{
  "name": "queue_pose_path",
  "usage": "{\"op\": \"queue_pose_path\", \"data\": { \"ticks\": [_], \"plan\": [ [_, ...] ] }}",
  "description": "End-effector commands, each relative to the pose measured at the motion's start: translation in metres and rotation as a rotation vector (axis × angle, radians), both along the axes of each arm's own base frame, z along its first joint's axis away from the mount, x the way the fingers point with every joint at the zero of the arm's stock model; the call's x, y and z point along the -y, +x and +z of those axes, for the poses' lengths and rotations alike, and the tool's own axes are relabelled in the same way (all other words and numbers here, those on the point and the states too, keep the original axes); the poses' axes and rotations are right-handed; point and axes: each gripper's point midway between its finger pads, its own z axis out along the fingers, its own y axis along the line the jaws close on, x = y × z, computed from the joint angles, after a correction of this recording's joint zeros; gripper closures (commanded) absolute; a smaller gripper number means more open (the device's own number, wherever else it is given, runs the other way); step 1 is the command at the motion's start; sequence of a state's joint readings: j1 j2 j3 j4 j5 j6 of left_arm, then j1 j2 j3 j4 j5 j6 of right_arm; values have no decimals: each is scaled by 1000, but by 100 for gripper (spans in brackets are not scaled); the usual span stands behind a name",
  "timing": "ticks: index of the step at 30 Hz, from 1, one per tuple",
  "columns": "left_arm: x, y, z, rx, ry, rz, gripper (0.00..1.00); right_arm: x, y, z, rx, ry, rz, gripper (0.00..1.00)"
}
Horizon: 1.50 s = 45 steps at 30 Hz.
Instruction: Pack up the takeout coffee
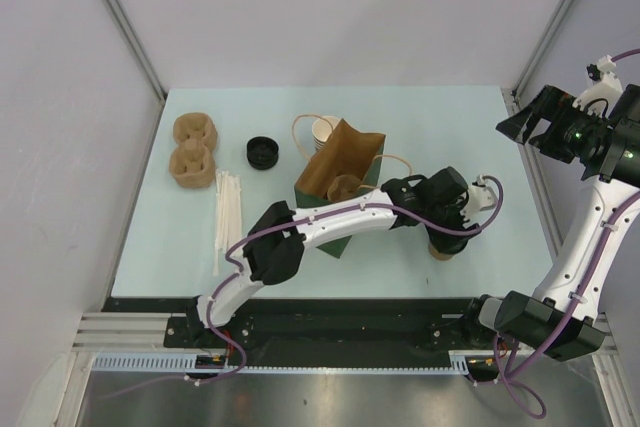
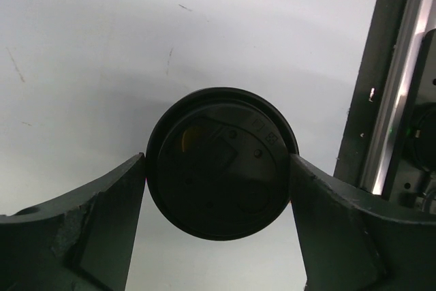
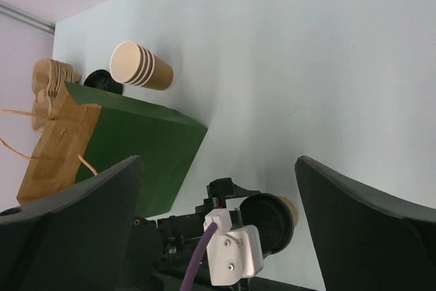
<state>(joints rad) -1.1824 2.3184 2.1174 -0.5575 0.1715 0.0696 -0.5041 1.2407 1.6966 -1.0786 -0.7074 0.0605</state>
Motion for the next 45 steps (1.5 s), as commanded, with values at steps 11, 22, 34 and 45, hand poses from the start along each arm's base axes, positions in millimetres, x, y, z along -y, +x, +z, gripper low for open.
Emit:
{"op": "queue_pose_path", "data": {
  "ticks": [11,22,34,45],
  "plan": [
    [-25,-29,195,45,-319,-57,39,-3,4,31,90,-4,14,0],
    [-102,-28,336,227,-510,-80,41,2,19,44,119,3,27,0],
    [-252,31,404,344,-570,185,40,-65,59,42,164,-130,321,0],
    [-413,94,329,276,-423,629,39,-186,97,-22,73,-338,810,0]
  ]
}}
